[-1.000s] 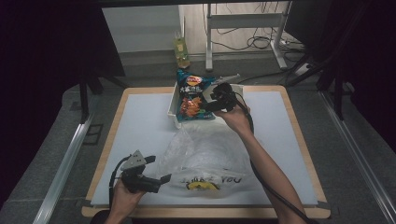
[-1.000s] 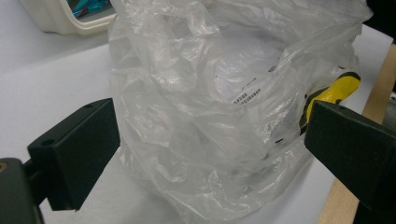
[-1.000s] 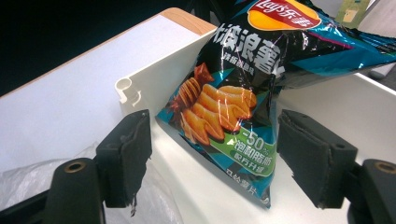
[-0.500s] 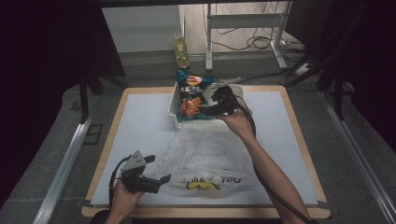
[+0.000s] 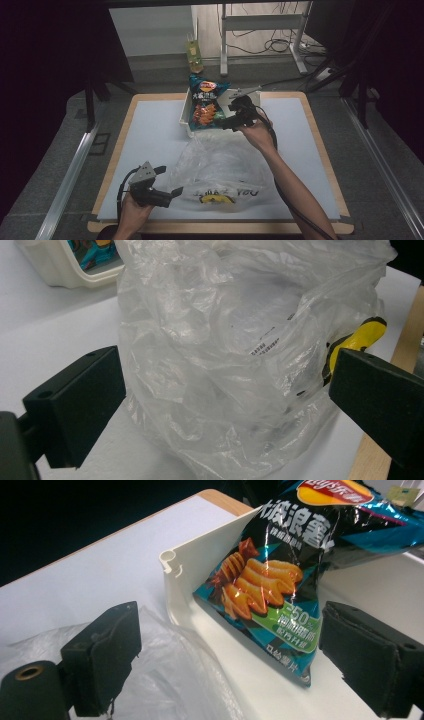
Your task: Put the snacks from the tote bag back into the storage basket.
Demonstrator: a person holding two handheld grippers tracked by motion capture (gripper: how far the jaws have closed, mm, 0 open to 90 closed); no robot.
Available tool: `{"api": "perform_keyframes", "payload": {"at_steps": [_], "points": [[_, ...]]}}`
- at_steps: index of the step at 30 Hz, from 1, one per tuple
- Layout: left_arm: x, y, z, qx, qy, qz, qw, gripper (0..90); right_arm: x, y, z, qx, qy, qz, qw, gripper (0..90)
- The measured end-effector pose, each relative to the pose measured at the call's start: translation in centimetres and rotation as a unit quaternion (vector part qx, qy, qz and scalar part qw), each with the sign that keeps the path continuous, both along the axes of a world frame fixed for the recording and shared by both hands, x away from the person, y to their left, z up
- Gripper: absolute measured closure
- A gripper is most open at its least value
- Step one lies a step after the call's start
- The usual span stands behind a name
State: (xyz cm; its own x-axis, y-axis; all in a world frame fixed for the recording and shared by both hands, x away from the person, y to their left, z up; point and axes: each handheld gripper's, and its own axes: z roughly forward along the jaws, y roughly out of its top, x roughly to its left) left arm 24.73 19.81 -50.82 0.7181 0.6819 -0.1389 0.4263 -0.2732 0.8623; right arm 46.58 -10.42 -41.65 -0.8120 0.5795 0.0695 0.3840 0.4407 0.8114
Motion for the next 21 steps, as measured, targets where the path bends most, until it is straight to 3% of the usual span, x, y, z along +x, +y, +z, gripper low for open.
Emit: {"api": "perform_keyframes", "payload": {"at_steps": [21], "points": [[-0.1, -0.1, 0.0, -0.001, -0.010, -0.008, 0.9999, 0.8, -1.8, -0.6, -0.4, -0.012, -0.003, 0.013, 0.9998, 4.4]]}}
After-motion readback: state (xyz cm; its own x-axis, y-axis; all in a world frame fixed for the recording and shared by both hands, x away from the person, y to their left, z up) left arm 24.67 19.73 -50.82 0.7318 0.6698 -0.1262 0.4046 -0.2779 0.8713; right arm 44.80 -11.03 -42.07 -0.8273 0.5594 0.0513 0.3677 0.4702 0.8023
